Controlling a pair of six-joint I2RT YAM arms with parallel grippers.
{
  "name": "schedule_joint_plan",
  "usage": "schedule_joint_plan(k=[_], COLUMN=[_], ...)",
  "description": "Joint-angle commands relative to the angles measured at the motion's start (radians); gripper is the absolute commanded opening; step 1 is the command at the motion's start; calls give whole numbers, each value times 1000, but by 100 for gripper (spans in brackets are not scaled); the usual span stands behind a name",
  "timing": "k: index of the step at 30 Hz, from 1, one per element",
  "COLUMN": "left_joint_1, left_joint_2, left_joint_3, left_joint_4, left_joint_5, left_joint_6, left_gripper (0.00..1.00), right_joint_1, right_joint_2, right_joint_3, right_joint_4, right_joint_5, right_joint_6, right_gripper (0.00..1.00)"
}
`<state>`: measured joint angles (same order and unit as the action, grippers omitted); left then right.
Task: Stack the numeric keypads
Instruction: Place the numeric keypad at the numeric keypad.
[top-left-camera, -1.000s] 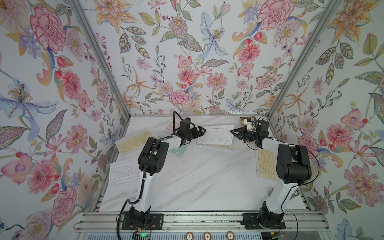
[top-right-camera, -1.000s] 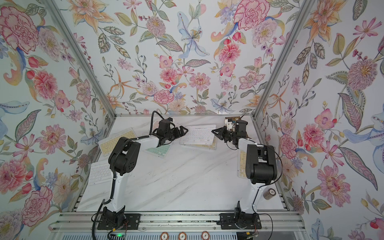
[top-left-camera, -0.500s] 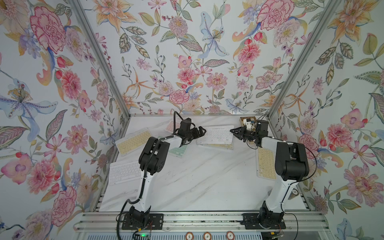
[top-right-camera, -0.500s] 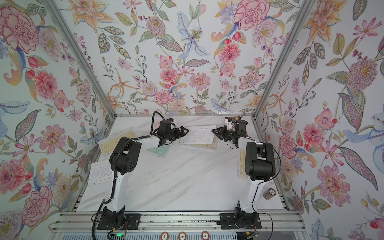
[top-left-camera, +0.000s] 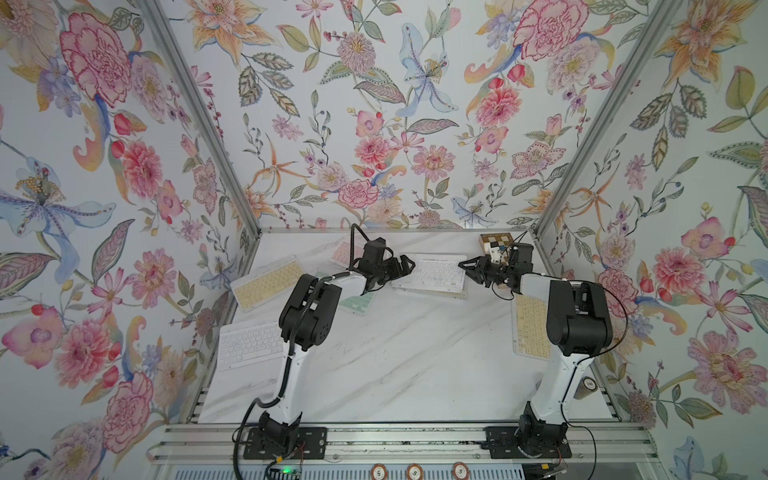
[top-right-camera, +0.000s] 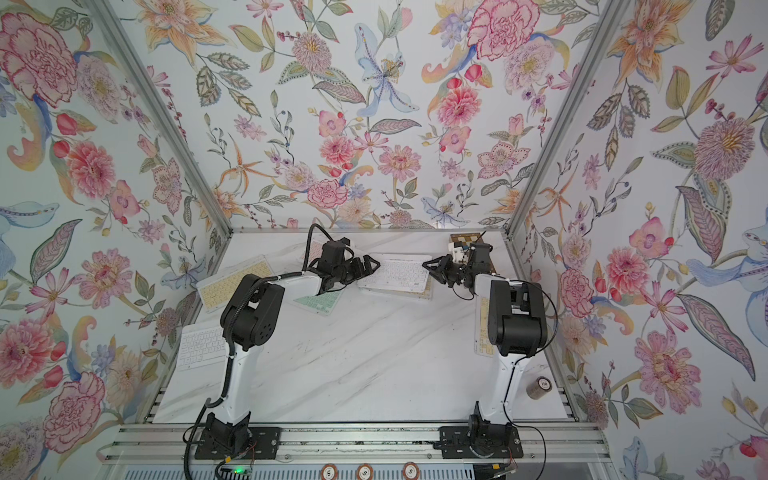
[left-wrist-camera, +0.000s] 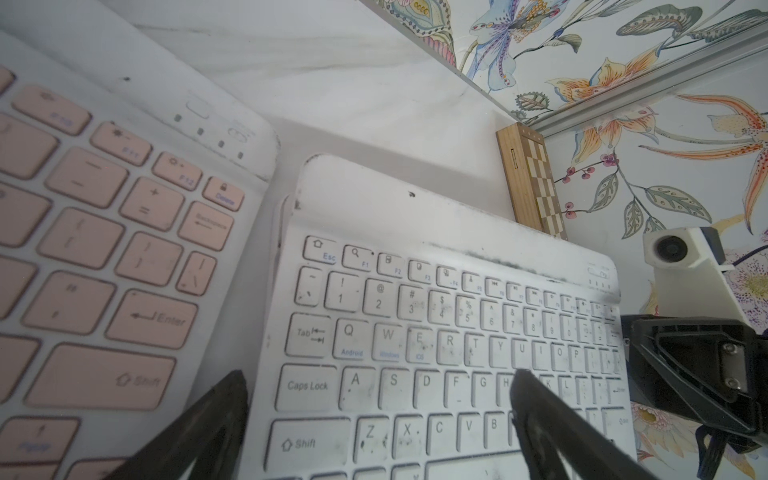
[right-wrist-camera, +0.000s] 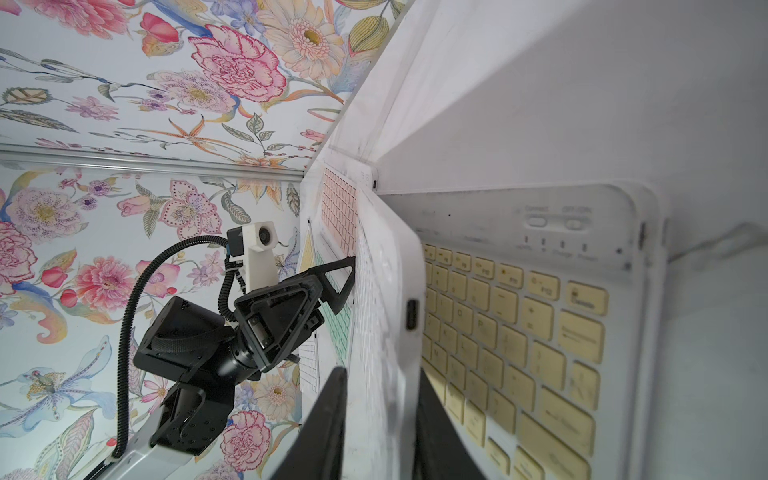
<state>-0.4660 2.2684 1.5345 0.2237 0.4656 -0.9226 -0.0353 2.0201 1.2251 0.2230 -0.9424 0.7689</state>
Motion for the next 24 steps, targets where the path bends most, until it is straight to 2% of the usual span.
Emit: schedule_joint_plan(k=[1,24], left_joint_1=[-9,-26], left_joint_2=[6,-33], left_joint_3=[14,1], left_joint_4=[-14,-37], left_joint_5=[8,8], left_joint_6=[24,35], left_gripper=[99,99], right_joint_1=[-8,-11], right_joint_2=[22,48], right_joint_3=[37,96], right_joint_4=[-5,-166], right_joint_5=[6,120], right_joint_6=[-29,-136], right_gripper=[29,49])
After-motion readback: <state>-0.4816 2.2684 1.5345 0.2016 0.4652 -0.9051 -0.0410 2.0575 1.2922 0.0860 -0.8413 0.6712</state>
